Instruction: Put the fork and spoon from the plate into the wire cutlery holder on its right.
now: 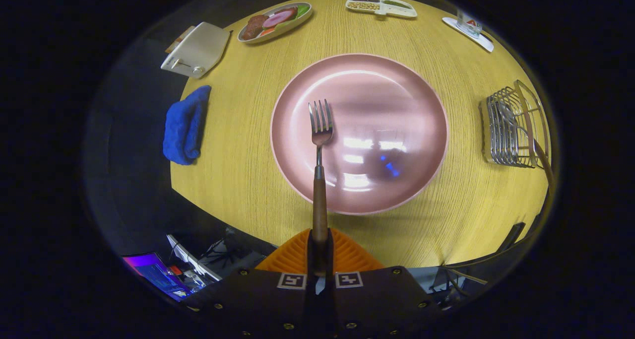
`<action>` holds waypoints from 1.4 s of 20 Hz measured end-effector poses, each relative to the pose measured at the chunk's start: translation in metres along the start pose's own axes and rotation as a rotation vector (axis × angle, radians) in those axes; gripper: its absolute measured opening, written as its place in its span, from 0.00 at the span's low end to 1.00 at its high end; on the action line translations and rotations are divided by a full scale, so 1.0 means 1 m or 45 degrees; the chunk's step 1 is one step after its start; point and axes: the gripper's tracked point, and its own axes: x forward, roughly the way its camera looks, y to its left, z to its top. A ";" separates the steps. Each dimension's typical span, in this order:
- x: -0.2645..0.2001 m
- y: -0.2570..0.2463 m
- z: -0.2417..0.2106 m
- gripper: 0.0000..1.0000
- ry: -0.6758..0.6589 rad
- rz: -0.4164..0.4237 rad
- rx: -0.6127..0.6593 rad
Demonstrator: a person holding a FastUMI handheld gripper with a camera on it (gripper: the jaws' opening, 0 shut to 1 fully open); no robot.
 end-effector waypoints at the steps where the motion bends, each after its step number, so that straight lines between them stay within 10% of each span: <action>1: -0.005 -0.001 0.002 0.07 -0.014 0.012 0.014; 28: -0.144 -0.114 0.028 0.07 -0.272 0.025 0.324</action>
